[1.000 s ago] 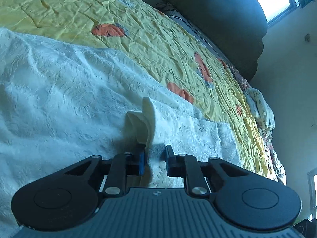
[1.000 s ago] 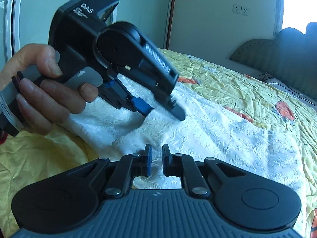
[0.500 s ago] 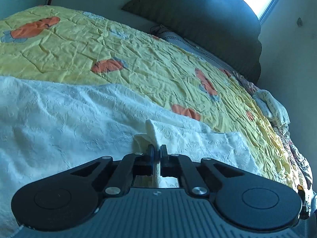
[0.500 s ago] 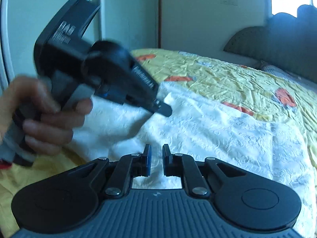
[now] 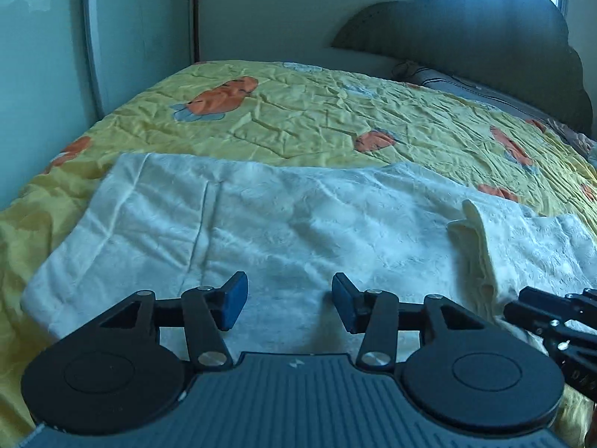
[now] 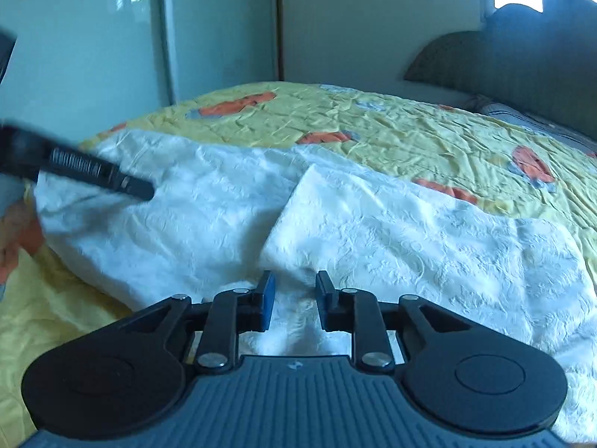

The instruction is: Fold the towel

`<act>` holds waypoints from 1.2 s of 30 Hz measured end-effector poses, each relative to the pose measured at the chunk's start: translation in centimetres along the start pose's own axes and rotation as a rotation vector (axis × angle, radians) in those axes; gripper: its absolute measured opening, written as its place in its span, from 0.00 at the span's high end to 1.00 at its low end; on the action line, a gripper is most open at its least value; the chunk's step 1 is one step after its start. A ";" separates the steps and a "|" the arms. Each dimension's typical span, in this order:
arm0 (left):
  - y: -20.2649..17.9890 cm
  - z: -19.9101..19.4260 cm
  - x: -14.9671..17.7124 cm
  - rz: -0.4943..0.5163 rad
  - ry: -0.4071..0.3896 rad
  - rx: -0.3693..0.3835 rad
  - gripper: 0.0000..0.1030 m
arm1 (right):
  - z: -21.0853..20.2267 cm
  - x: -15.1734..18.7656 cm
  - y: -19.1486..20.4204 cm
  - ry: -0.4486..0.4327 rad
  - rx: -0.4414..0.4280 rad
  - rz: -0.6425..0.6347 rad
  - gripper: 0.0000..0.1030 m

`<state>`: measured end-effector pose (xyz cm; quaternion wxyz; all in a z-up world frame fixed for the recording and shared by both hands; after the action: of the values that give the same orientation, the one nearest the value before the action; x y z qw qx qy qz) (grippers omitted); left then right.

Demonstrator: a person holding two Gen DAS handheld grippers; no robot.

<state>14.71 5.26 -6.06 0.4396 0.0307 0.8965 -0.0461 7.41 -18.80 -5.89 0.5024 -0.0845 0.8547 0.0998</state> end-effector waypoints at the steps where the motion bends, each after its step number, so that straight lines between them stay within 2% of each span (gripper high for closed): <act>1: 0.4 -0.2 0.0 -0.014 -0.005 0.004 0.45 | -0.3 -0.4 0.0 -0.025 -0.007 0.029 0.78; 3: 0.9 -0.4 -0.2 -0.026 -0.013 -0.011 0.42 | -0.5 -1.0 -0.2 -0.054 0.010 0.075 0.75; 4: 1.2 -0.5 -0.3 -0.023 -0.017 -0.020 0.42 | -0.2 -1.1 -0.5 -0.050 0.032 0.094 0.69; 5: 1.3 -0.7 -0.3 -0.016 -0.023 -0.031 0.41 | 0.3 -1.0 -0.9 -0.033 0.045 0.112 0.64; 7: 1.5 -0.8 -0.2 -0.005 -0.030 -0.046 0.39 | 1.3 -0.2 -1.5 0.006 0.061 0.131 0.63; 9: 1.8 -1.0 -0.1 -0.001 -0.034 -0.055 0.37 | 1.4 0.5 -1.4 -0.002 0.074 0.112 0.62; 12: 2.2 -1.2 0.1 0.000 -0.037 -0.069 0.35 | 1.1 0.4 -0.9 -0.004 0.112 0.078 0.53; 18: 2.9 -1.7 0.3 0.011 -0.051 -0.094 0.26 | -0.2 -1.2 1.4 -0.061 0.114 -0.020 0.49; 20: 3.4 -2.0 0.1 0.025 -0.054 -0.107 0.26 | -0.5 -2.1 3.4 -0.083 0.095 -0.096 0.49; 23: 5.7 -3.1 -0.5 0.002 -0.074 -0.149 0.22 | -0.7 -3.3 8.5 -0.122 0.000 -0.253 0.49; 26: 9.5 -4.7 -1.1 -0.082 -0.098 -0.205 0.11 | -0.7 -3.7 14.2 -0.160 -0.113 -0.421 0.49; 29: 13.4 -6.2 -1.1 -0.194 -0.087 -0.251 0.10 | 0.0 -3.1 19.5 -0.177 -0.192 -0.602 0.49; 31: 15.1 -6.7 -0.6 -0.265 -0.045 -0.223 0.10 | 0.8 -2.1 22.3 -0.178 -0.203 -0.737 0.49; 33: 16.2 -7.0 0.2 -0.359 -0.004 -0.160 0.10 | 1.6 -1.0 24.0 -0.168 -0.206 -0.841 0.49; 36: 16.7 -6.8 1.4 -0.461 0.066 -0.077 0.10 | 2.9 1.0 25.5 -0.102 -0.206 -0.957 0.49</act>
<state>10.11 22.64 -3.97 0.3887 -0.1902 0.8948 -0.1102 3.15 6.49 -5.99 0.5222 -0.5120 0.6799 -0.0542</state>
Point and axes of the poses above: each gripper's, at about its wrist camera, not at the fingertips, and z roughly the way its jaws point, y to its left, x to its underside, the point moved 8 cm from there along z, roughly the way its jaws point, and after that the axes turned 5 degrees about -y, right-handed, at the moved point
